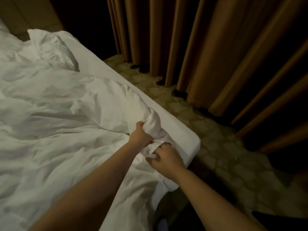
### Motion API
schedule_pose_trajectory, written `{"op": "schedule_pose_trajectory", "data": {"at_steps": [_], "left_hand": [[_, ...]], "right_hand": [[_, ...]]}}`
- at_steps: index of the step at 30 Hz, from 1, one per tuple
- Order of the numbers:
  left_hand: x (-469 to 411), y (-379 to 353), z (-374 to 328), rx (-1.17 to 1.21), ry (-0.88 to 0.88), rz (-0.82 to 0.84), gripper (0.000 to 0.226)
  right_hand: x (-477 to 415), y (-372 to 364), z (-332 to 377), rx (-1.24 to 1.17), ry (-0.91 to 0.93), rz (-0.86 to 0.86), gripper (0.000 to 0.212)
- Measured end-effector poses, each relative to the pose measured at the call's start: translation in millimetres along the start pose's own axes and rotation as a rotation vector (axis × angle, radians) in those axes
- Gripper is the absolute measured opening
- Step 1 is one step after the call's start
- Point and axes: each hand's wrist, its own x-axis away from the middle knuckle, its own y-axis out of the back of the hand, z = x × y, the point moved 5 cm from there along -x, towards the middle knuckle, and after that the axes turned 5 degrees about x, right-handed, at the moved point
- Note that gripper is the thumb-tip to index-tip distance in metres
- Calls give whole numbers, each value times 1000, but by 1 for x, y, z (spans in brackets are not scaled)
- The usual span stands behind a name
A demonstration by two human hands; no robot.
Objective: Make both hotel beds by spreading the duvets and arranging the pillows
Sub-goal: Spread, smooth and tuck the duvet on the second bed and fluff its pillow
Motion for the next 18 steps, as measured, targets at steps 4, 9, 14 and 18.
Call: {"op": "schedule_pose_trajectory", "data": {"at_steps": [4, 9, 14, 18], "left_hand": [[7, 9, 30, 4, -17, -11, 58], [14, 40, 46, 332, 20, 4, 65], [24, 78, 53, 452, 38, -31, 78], [34, 93, 70, 276, 87, -104, 62]], "right_hand": [[12, 10, -40, -189, -185, -351, 23], [9, -29, -92, -374, -690, -101, 57], [29, -83, -83, -1116, -1154, 208, 68], [25, -98, -68, -1324, -1042, 231, 54]]}}
